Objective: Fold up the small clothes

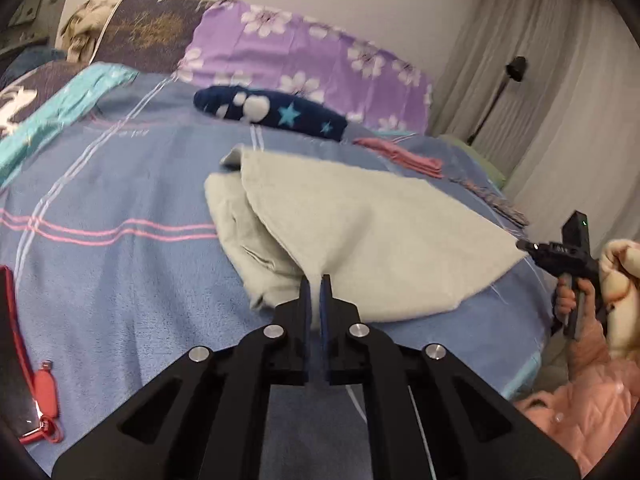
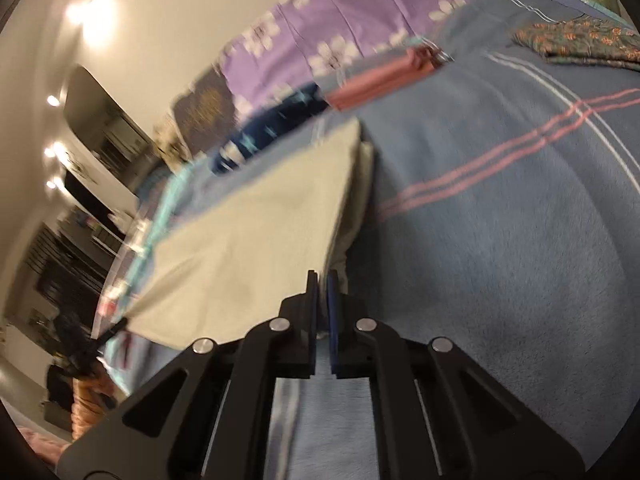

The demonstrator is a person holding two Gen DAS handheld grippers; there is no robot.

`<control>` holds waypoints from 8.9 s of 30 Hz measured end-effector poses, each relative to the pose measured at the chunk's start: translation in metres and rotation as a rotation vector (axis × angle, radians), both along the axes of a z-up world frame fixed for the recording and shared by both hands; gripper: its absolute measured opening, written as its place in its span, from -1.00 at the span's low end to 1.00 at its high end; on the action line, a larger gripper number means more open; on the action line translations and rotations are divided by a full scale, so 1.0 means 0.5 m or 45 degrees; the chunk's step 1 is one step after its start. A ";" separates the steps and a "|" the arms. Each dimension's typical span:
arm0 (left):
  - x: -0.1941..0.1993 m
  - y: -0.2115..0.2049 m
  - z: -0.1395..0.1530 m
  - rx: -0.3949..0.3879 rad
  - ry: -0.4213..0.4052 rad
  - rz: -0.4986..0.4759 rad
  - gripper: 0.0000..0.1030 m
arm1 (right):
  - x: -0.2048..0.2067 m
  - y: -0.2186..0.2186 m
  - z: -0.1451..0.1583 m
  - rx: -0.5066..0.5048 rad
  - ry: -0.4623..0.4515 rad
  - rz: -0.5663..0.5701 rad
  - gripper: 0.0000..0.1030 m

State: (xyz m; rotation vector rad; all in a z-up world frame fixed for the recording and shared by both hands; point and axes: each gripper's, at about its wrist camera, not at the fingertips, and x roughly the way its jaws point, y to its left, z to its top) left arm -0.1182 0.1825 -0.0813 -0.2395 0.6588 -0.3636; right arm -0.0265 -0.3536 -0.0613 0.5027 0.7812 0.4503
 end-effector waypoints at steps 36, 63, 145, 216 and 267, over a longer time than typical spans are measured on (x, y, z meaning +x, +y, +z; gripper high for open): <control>-0.015 -0.006 -0.043 0.323 0.209 0.209 -0.98 | 0.024 -0.010 -0.114 -0.134 0.202 -0.042 -0.69; 0.282 -0.760 -0.035 0.093 0.397 -0.687 0.11 | 0.015 -0.014 -0.096 0.111 0.099 0.193 -0.66; 0.144 -0.488 -0.035 -0.009 0.142 -0.723 -0.09 | 0.061 0.118 -0.069 -0.589 0.213 0.172 -0.65; -0.043 0.028 -0.134 -0.318 0.210 0.005 -0.98 | 0.359 1.088 -0.066 -0.728 0.062 0.721 -0.92; 0.214 0.103 -0.150 -0.455 0.270 0.041 -0.89 | -0.082 0.821 -0.056 -0.891 -0.349 0.977 0.09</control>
